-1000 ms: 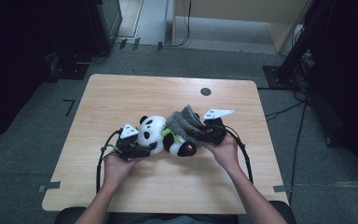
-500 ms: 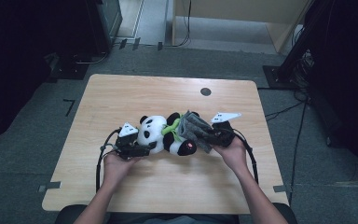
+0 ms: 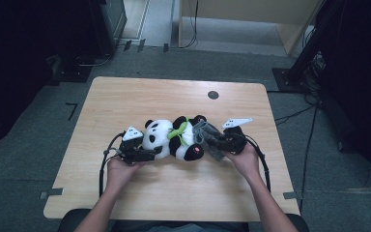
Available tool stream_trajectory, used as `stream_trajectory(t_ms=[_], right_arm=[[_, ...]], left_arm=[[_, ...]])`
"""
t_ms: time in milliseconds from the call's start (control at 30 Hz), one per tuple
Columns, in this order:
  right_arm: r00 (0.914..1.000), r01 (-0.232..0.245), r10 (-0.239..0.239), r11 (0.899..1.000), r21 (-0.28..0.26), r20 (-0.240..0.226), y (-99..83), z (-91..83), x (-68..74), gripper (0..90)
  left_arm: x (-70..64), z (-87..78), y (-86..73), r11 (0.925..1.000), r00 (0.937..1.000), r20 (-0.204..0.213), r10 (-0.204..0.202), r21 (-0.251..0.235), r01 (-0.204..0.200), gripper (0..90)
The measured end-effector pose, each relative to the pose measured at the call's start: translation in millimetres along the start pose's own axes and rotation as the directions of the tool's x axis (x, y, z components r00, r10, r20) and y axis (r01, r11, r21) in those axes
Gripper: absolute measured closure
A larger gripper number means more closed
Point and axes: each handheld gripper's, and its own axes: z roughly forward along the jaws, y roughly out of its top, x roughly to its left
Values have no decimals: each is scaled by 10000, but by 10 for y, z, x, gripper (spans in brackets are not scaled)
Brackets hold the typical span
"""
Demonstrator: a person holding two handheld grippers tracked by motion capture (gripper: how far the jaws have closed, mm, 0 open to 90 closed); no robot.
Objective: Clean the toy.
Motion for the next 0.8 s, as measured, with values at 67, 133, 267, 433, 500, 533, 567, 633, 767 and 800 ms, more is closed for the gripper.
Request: stream_trajectory(t_ms=[67,133,267,433,500,533,567,633,767,800], right_arm=[[9999,-132,132,9998,143,34,-9,-10,-36,766],[9998,-183,181,9994,283,80,-13,-21,-62,767],[9989,-458,455,9984,329,103,-21,-63,-124,769],[9959,-871,873,9962,-91,221,-14,-160,-195,769],[9951,-941,945,9954,-153,294,-13,-180,-210,769],[9940,-1034,1043,9943,-254,337,-10,-205,-223,770],[9919,-1212,1232,9909,-586,319,7,-267,-245,770],[9902,-1303,1345,9867,-969,386,37,-344,-251,770],[9852,-1591,1681,9697,-1851,339,127,-511,-213,772],[9860,-1531,1632,9674,-2016,342,157,-547,-195,772]], left_arm=[[1,-1,1,10000,10000,5,-31,3,31,214],[4,-1,1,10000,10000,13,-29,0,29,214],[3,-1,0,10000,10000,-6,-25,2,25,214],[-3,0,-2,10000,10000,-47,18,-21,-18,213],[-3,0,-3,10000,10000,-48,22,-19,-22,213],[-3,0,-4,10000,10000,-49,27,-20,-27,213],[-3,-1,-6,10000,10000,-51,18,-29,-18,213],[-4,-1,-9,10000,10000,-62,37,-39,-37,213],[-9,-2,-12,10000,9999,-91,90,-34,-90,213],[-9,-2,-12,10000,9999,-91,90,-34,-90,213]])
